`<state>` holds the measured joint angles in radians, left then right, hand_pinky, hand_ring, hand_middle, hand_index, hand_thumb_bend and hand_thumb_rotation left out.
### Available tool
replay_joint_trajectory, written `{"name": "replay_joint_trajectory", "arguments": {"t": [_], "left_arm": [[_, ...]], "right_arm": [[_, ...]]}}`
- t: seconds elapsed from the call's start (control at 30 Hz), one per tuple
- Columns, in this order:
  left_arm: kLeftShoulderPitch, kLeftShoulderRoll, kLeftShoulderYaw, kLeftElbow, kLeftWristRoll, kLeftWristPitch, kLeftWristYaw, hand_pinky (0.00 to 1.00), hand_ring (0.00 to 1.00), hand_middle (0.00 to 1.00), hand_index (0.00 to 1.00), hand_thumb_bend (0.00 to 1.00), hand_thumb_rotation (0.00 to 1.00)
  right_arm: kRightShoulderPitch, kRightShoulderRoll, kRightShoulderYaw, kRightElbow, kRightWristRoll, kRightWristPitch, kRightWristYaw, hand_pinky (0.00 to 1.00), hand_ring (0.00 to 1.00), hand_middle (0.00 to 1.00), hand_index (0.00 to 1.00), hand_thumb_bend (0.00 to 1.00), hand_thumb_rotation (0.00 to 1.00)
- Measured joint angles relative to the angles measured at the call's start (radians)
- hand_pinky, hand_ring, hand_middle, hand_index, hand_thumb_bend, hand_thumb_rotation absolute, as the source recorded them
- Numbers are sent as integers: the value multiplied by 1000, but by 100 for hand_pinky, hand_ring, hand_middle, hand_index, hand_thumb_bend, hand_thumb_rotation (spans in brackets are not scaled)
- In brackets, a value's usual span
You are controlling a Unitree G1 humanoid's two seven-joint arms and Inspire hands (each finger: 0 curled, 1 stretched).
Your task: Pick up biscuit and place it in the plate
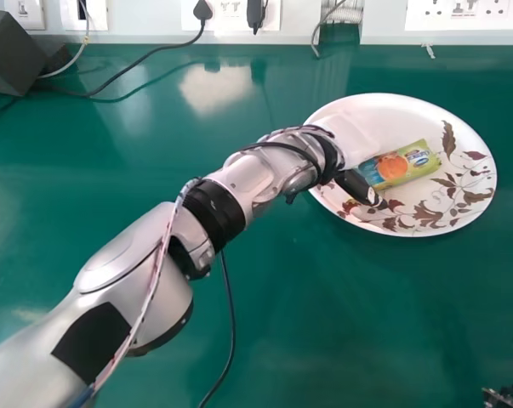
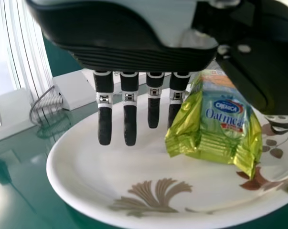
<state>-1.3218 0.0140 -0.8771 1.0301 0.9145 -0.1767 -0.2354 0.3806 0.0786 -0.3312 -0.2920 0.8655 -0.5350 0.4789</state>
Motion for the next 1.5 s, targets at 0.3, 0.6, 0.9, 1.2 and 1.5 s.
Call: {"name": "replay_joint_trajectory", "arguments": {"t": [0.3,0.6,0.9,1.2,1.5], "left_arm": [[37,39,84,-4,-96,-75,-20,73,82,93,90,100,63],[58,63,107,-46,-112,-97,-30,75,84,95,93,100,63],[90,89,125,-100,-113,-103,-51,77,86,96,96,100,63],[117,118,159,-163,-150,-110,-111,87,90,99,99,100,65],[164,149,211,-243,-193,-102,-165,97,92,99,100,100,65]], "right_arm": [[-5,-2,0,0,55,21,45,62,75,74,76,77,4],[-8,-2,-3,0,64,37,55,73,88,84,84,79,3],[-8,-2,-3,-4,72,41,73,71,88,85,80,80,2],[-6,-3,-1,-7,63,42,76,79,93,90,84,78,2],[-4,-5,0,-9,53,52,86,84,95,94,88,83,2]]}}
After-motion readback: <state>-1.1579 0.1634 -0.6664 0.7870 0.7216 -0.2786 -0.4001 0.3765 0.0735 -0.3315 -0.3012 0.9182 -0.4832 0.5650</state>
